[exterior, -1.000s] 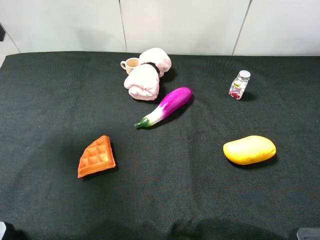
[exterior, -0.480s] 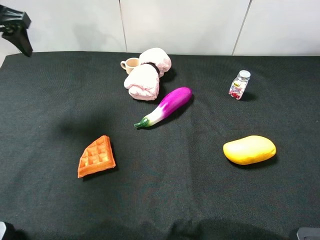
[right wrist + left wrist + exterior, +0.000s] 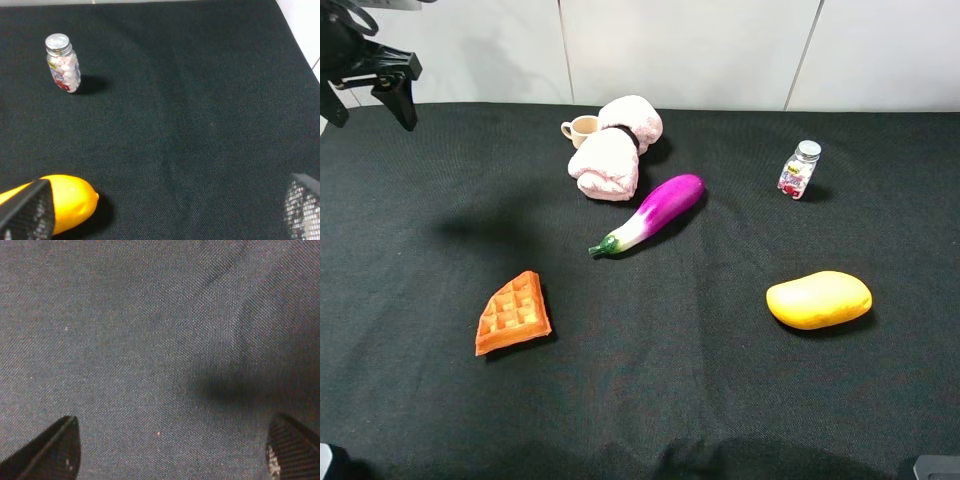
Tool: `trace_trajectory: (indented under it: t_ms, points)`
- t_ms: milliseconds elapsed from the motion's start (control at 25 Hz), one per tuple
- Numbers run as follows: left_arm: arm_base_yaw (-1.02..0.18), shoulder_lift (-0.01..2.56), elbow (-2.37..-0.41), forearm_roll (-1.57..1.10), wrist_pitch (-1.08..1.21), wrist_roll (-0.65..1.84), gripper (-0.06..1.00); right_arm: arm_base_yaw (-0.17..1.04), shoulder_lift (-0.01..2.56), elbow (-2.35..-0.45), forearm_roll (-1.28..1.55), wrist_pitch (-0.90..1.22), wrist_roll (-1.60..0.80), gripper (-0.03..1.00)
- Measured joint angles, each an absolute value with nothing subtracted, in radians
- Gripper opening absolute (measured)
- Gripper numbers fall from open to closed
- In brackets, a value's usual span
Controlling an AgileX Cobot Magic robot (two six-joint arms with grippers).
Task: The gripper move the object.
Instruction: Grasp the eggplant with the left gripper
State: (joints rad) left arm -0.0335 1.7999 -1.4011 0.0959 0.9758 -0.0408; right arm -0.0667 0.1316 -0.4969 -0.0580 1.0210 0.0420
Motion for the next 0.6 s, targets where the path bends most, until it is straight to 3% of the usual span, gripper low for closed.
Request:
trace_trajectory:
  t_ms: [280,600]
  points:
    - [-0.063,1.851,-1.432,0.097,0.977,-0.041,0.79,-0.067,0.132,-0.497,-0.058,1.021,0.042,0.69]
    - [-0.185,1.938,-1.535,0.096,0.972,-0.041,0.79,-0.067,0.132,-0.497,-0.057,1.021,0.042,0.69]
